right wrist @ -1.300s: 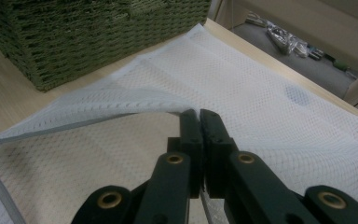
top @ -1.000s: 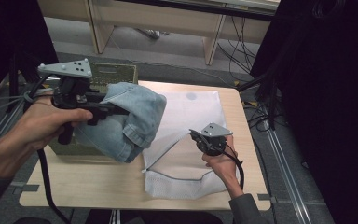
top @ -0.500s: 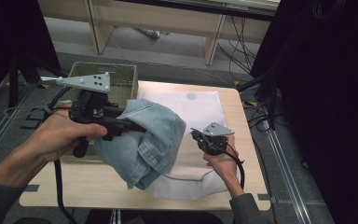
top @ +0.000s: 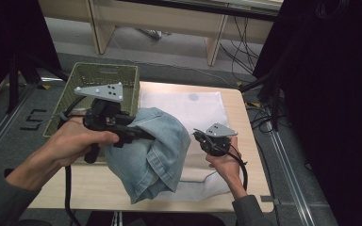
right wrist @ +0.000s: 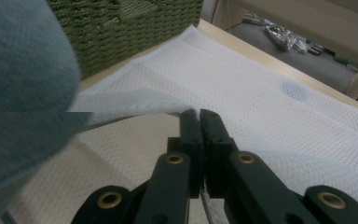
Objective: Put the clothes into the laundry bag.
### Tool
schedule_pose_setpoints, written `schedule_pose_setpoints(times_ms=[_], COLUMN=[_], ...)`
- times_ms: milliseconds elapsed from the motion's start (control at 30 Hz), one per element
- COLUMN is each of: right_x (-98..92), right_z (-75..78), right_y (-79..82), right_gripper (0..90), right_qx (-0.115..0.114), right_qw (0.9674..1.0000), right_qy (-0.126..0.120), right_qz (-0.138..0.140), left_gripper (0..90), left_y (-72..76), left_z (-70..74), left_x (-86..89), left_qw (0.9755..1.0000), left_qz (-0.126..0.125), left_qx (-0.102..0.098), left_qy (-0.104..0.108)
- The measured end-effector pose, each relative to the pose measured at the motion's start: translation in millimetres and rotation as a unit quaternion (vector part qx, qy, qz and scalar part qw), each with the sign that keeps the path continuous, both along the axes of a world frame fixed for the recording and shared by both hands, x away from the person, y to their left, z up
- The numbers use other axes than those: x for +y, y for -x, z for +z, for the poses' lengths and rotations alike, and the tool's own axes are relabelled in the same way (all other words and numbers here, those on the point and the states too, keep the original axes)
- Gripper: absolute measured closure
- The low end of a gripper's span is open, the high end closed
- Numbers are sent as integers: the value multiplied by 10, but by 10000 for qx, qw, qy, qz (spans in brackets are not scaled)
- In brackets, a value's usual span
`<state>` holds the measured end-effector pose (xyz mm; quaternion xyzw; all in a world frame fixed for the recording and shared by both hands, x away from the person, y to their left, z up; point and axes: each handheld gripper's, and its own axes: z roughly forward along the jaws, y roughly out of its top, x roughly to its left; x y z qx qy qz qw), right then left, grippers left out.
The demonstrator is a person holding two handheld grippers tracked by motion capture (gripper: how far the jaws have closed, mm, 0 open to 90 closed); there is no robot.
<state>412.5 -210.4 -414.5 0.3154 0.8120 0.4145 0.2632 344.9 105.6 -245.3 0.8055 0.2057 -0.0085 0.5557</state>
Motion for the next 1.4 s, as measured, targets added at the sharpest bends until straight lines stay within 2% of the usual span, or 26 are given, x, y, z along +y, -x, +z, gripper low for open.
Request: schedule_pose_setpoints(times_ms=[33, 100, 167, 200, 267, 400, 433, 567, 633, 667, 700, 767, 800, 867, 900, 967, 1033, 1067, 1133, 1200, 1267, 1300, 1367, 1400], right_x=[15, 10, 3, 20, 9, 16, 7, 11, 26, 22, 25, 50, 57, 59, 66, 79, 79, 87, 93, 89, 86, 82, 82, 89], right_z=[-14, -4, -1, -16, -2, -8, 5, 1, -11, -4, -11, -18, -18, -21, -21, -28, -36, -40, -48, -49, -51, -45, -46, -51], right_y=[0, 3, -3, -1, 3, 4, 2, 3, 5, 5, -2, 17, 22, 15, 22, 27, 24, 31, 27, 26, 31, 31, 23, 27], right_gripper=[895, 895, 895, 895, 895, 895, 895, 895, 895, 895, 895, 895, 896, 896, 896, 895, 896, 896, 896, 896, 896, 896, 896, 896], right_qx=[-72, 8, -82, -87, 10, -72, 1, -91, -54, -6, -118, -12, 12, -84, -58, -18, -61, -62, -37, 29, -43, -41, -86, -45], right_qw=[9999, 10000, 10000, 9999, 10000, 9999, 10000, 9999, 10000, 10000, 9999, 10000, 10000, 9999, 9999, 9999, 9997, 9998, 9998, 9998, 9996, 9995, 9995, 9996], right_qy=[-77, -34, 53, -65, -31, -79, -16, 3, -42, 38, 73, 25, 28, 102, 115, 103, 215, 206, 189, 215, 264, 296, 303, 268], right_qz=[-56, -58, 4, -60, -52, -84, -30, -61, -62, -1, 9, -29, -41, 41, 45, 7, 58, 12, 24, 29, 23, 35, 30, 45], left_gripper=[706, 705, 704, 704, 703, 701, 701, 698, 695, 695, 695, 693, 692, 692, 692, 687, 685, 685, 677, 667, 663, 658, 633, 618], left_y=[-6, -12, -17, -21, -49, -106, -119, -186, -240, -263, -286, -348, -376, -413, -417, -418, -402, -388, -355, -350, -340, -340, -333, -349], left_z=[-33, -107, -188, -230, -324, -527, -586, -846, -993, -1061, -1128, -1246, -1301, -1396, -1440, -1515, -1571, -1598, -1654, -1731, -1828, -1879, -1988, -2026], left_x=[-20, -70, -132, -164, -226, -364, -399, -544, -611, -648, -688, -761, -798, -874, -924, -1012, -1089, -1129, -1204, -1273, -1353, -1387, -1473, -1502], left_qw=[10000, 9999, 9998, 9997, 9997, 9991, 9989, 9973, 9962, 9956, 9952, 9947, 9946, 9942, 9940, 9929, 9912, 9906, 9873, 9869, 9859, 9830, 9818, 9796], left_qz=[-12, -47, -100, -112, -152, -186, -173, -186, -188, -152, -116, -94, -72, -112, -139, -188, -281, -325, -335, -314, -384, -483, -447, -445], left_qx=[-18, -35, -45, -75, -25, 3, 58, 137, 168, 215, 283, 244, 295, 462, 479, 454, 478, 407, 247, 353, 376, 340, 329, 305], left_qy=[-67, -112, -158, -205, -202, -389, -426, -696, -836, -897, -924, -994, -990, -970, -977, -1085, -1200, -1265, -1532, -1541, -1586, -1739, -1818, -1937])
